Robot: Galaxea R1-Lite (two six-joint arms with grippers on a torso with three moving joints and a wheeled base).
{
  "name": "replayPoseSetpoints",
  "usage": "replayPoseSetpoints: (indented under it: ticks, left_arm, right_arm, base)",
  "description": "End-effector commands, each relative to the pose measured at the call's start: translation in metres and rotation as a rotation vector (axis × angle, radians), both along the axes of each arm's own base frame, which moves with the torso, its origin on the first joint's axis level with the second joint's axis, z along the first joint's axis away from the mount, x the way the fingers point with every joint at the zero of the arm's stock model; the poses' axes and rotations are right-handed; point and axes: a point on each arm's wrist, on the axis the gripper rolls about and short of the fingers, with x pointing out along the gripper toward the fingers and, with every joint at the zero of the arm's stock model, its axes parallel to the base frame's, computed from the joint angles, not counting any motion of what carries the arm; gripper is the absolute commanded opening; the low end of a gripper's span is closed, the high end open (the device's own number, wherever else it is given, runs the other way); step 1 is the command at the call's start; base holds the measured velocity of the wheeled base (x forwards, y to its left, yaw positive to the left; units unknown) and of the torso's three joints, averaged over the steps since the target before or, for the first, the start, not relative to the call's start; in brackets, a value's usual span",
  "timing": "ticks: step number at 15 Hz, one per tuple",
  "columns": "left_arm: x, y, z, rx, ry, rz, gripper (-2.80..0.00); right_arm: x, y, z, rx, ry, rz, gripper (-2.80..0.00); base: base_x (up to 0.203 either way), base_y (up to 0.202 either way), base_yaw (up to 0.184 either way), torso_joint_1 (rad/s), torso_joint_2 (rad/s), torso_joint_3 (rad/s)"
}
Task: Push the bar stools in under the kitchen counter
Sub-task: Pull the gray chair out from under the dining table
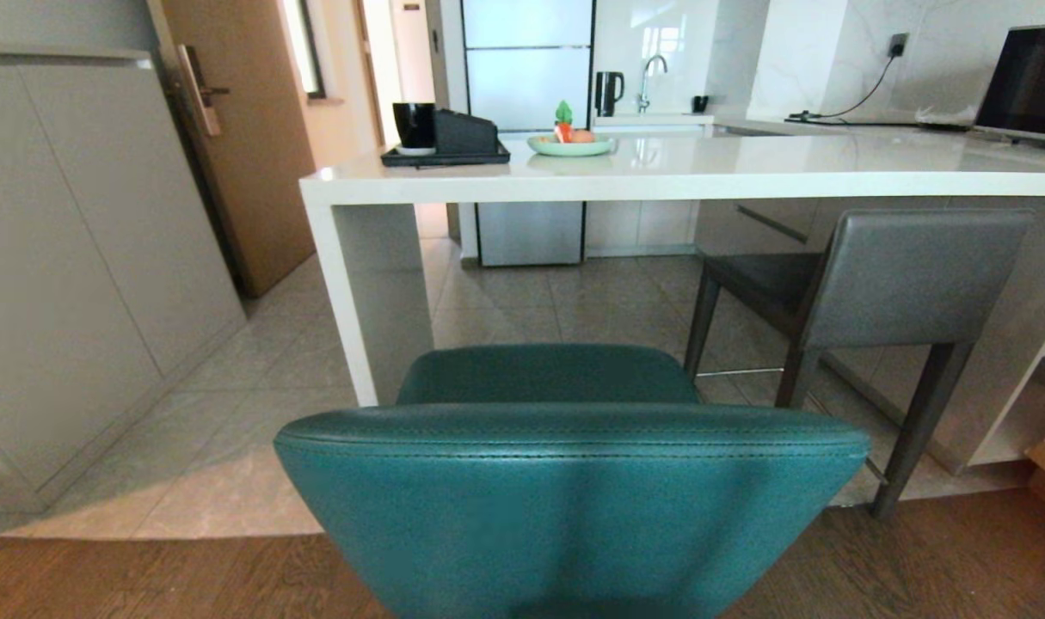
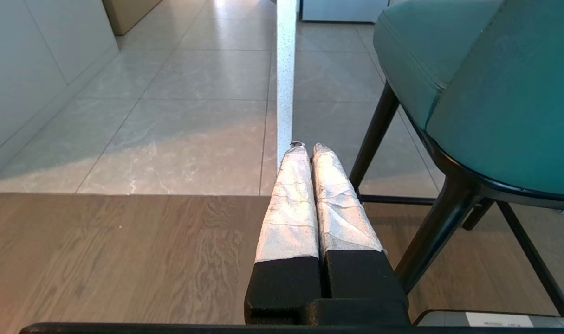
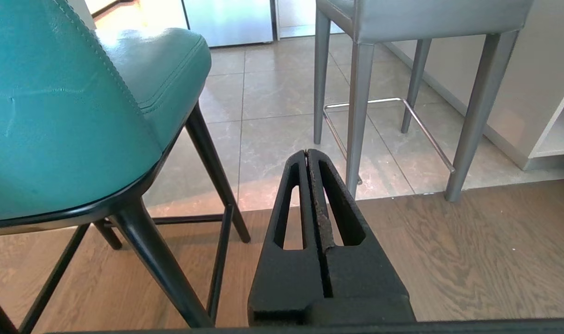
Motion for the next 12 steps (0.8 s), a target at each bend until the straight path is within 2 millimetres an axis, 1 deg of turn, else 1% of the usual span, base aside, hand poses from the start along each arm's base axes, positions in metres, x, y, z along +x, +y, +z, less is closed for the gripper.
replayPoseSetpoints:
  ticks: [1, 4, 8, 9, 12]
  left_arm:
    - [0.0000, 0.0000, 0.0000, 0.000, 0.000, 0.001, -2.80]
    - [0.0000, 0.0000, 0.0000, 0.000, 0.000, 0.000, -2.80]
    - [0.0000, 0.0000, 0.0000, 0.000, 0.000, 0.003, -2.80]
    - [0.0000, 0.0000, 0.0000, 0.000, 0.000, 0.003, -2.80]
    - [0.0000, 0.0000, 0.0000, 0.000, 0.000, 0.001, -2.80]
  right_arm:
    - [0.0004, 0.0000, -0.0012, 0.001, 0.005, -0.001, -2.80]
    - [0.0004, 0.0000, -0.0012, 0.002, 0.005, 0.000, -2.80]
    - [0.0005, 0.0000, -0.0012, 0.000, 0.006, 0.000, -2.80]
    - [0.0005, 0.0000, -0.0012, 0.000, 0.006, -0.002, -2.80]
    - [0.0005, 0.0000, -0.0012, 0.000, 0.006, 0.000, -2.80]
  base:
    - [0.000, 0.000, 0.000, 0.000, 0.00, 0.000]
    - [0.000, 0.000, 0.000, 0.000, 0.00, 0.000]
    - [-0.176, 0.000, 0.000, 0.002, 0.00, 0.002]
    - [-0.105, 0.000, -0.001, 0.001, 0.00, 0.009]
    - [0.000, 0.000, 0.000, 0.000, 0.00, 0.000]
